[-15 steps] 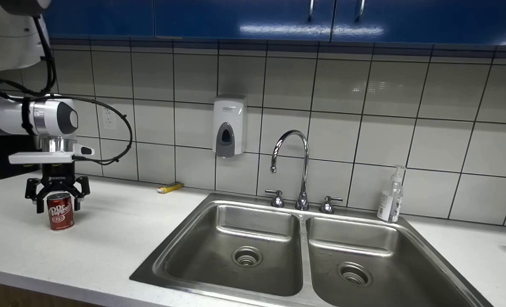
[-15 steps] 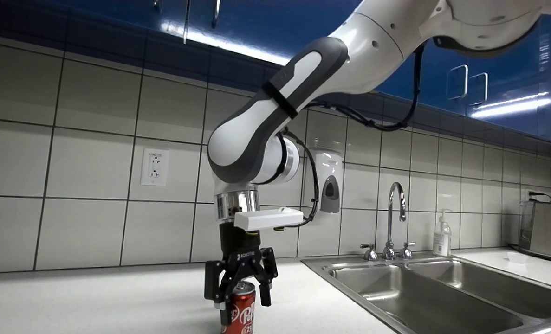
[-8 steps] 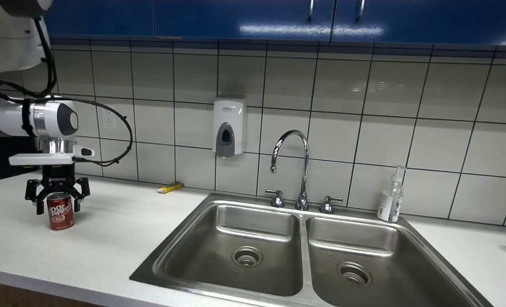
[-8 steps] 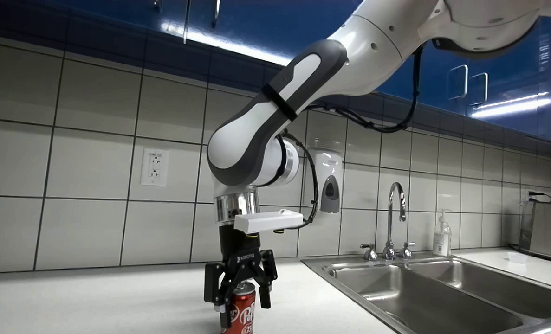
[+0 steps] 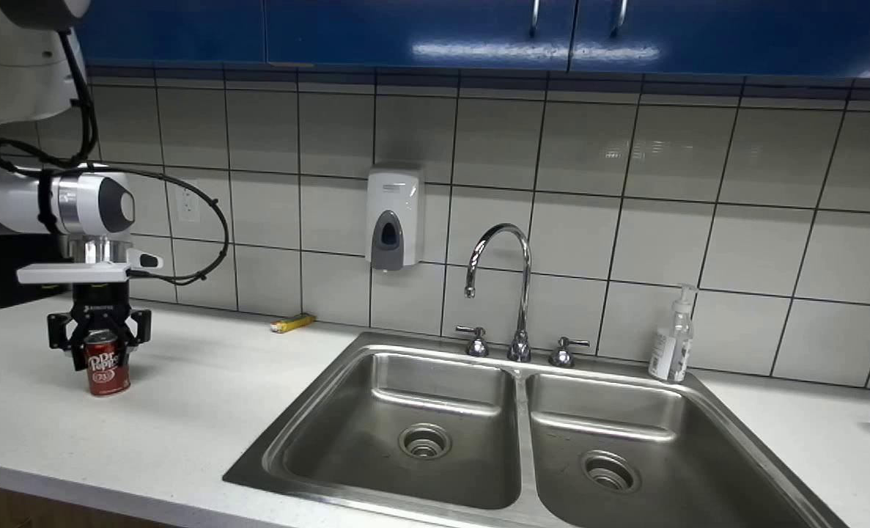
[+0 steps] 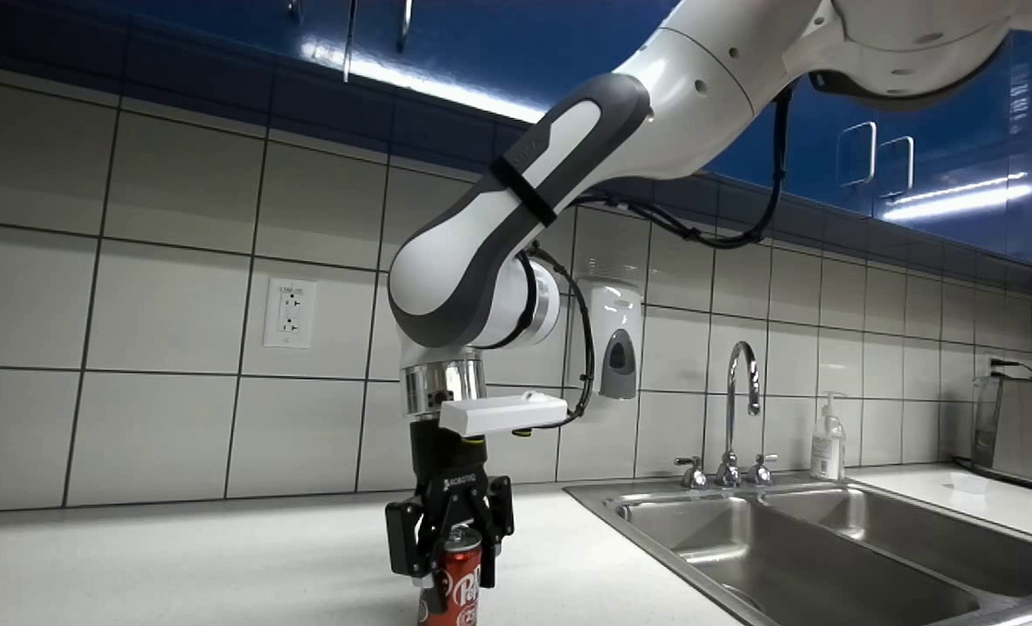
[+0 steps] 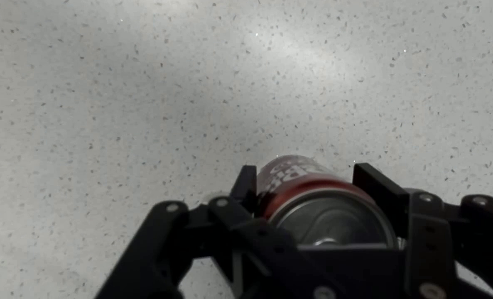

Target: Pick up the dr pepper can and put it in the sink

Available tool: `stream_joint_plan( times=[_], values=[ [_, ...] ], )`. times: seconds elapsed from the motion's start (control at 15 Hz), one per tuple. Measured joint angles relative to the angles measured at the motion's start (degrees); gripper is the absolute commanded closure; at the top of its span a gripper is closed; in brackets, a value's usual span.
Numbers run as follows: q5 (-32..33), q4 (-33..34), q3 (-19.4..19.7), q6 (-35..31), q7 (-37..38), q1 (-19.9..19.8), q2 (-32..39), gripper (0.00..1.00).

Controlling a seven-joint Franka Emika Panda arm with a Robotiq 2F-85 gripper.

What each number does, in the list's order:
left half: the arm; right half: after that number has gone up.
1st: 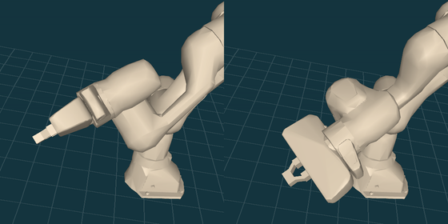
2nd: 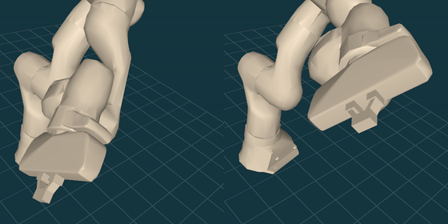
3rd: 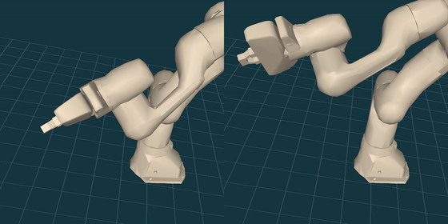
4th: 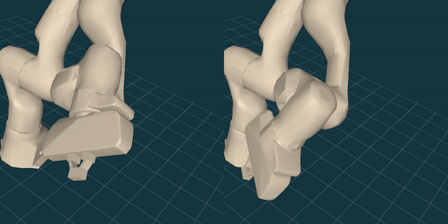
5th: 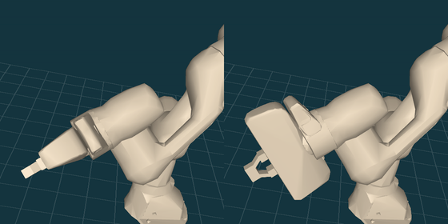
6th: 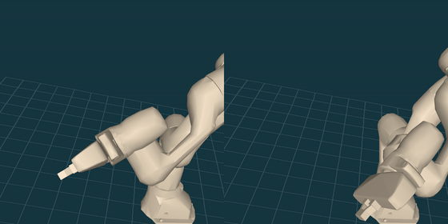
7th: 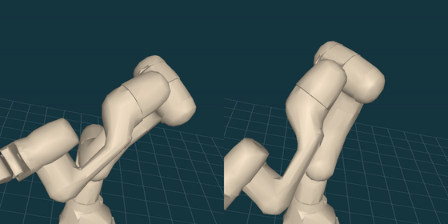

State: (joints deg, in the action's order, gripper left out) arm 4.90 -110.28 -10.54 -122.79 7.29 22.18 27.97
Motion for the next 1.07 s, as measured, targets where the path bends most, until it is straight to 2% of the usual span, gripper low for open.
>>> stream_joint_plan(
  times=[0.4, 1.07],
  values=[
    [0.0, 0.05, 0.02, -0.02, -0.7, -0.78, 0.0, 0.62],
    [-0.03, -0.79, 2.15, -0.07, -0.76, -6.5, -4.0, 0.62]
  ],
)
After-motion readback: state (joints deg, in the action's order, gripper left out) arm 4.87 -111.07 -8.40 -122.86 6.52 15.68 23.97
